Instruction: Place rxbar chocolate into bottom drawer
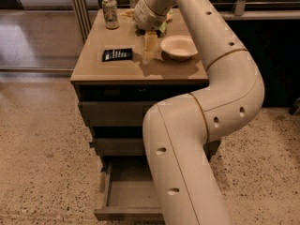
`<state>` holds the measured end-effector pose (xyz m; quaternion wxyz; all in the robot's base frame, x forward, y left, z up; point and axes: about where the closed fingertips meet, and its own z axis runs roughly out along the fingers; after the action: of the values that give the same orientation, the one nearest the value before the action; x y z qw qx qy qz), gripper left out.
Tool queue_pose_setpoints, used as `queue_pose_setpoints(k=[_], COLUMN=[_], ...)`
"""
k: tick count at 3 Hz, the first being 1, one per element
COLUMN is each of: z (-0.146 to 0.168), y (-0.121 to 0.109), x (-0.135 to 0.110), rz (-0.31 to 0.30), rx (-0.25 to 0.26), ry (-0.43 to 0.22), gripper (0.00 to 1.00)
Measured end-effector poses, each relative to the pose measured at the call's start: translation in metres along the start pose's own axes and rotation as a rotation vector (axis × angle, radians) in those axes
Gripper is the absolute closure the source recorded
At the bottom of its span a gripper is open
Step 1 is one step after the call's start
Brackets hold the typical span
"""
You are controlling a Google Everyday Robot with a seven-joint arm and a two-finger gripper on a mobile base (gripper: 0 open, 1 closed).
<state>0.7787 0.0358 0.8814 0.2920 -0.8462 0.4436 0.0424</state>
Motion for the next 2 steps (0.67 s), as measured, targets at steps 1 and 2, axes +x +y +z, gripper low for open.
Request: queue_pose_setpoints(k=[1, 2], z=[0.013, 0.027], y=[0.001, 0.005], x=[-0.003, -0.003], rz=[-0.032, -0.067], rx=[-0.024, -0.051], ry=[-0.010, -0.018], gripper=[0.00, 0.00])
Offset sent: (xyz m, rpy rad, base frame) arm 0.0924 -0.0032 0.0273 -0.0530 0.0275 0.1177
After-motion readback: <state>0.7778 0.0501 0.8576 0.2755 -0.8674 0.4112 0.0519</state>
